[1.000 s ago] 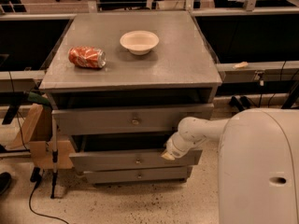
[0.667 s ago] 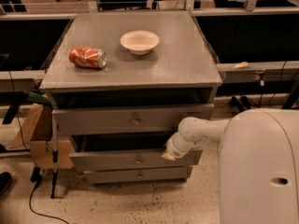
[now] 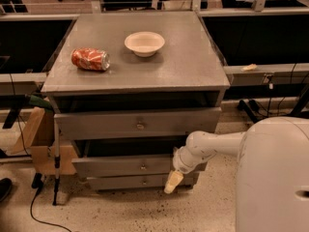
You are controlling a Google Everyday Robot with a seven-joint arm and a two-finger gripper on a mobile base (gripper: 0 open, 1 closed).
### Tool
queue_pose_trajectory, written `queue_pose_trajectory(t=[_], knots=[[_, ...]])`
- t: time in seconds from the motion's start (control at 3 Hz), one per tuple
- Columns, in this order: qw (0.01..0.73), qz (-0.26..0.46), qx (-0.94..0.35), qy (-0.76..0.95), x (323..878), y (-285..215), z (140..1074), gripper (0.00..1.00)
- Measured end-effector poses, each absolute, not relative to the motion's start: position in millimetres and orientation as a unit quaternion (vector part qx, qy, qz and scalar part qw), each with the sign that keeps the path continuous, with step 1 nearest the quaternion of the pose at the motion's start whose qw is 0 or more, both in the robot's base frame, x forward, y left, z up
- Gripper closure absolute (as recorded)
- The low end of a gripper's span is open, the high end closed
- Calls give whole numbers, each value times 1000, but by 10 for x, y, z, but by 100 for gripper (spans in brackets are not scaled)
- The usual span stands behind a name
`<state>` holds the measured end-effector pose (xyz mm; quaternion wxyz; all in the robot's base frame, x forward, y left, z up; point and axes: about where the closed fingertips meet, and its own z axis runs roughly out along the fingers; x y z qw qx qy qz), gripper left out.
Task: Open middle drawer
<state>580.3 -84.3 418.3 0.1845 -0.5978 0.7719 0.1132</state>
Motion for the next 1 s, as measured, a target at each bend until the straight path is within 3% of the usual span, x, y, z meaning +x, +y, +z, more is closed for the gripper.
queue_pose_trajectory(t=[1.0], knots=[[199, 126, -634, 737, 5943, -555, 4288, 0]])
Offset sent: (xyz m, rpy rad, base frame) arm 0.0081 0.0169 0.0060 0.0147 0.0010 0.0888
